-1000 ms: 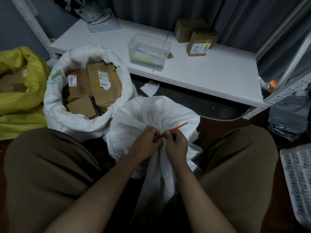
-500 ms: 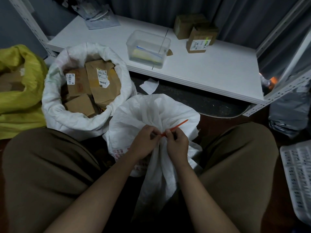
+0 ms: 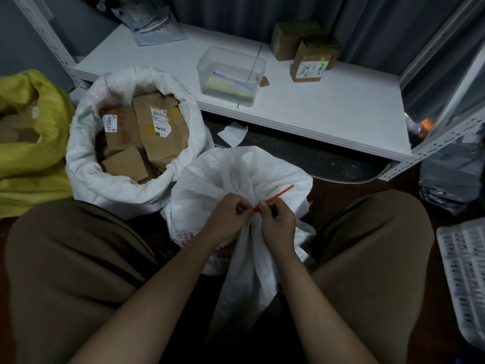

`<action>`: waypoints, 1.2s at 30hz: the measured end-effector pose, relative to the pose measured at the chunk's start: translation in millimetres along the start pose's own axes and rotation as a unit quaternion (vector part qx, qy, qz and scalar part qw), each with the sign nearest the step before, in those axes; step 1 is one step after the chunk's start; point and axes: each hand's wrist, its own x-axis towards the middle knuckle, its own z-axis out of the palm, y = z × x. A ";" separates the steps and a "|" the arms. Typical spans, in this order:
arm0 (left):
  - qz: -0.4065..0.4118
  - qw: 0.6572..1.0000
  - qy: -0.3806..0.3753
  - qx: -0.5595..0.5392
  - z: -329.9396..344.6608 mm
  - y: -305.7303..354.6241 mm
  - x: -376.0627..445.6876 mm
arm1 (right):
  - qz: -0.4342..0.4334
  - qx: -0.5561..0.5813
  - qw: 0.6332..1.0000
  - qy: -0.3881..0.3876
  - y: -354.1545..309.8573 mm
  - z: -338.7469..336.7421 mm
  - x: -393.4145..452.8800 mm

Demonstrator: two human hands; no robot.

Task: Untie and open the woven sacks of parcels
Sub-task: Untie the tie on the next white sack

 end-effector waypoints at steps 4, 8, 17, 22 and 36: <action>-0.006 1.000 0.015 -0.007 2.7 2.7 -0.9 | -0.001 -0.007 1.000 0.002 -2.2 -1.5 1.2; -0.004 1.000 0.028 -0.003 7.4 2.9 -2.0 | -0.007 -0.019 1.000 0.008 -5.9 -2.1 -0.7; -0.005 1.000 0.003 0.002 7.8 2.7 3.2 | -0.011 -0.077 0.997 -0.017 -13.9 -9.6 -1.0; 0.017 0.999 -0.033 0.040 2.3 -2.9 10.9 | -0.062 -0.139 0.986 -0.067 -16.9 -17.4 1.6; 0.036 0.996 -0.053 0.069 7.5 -12.2 19.7 | -0.024 -0.129 0.990 -0.043 -9.0 -12.3 1.4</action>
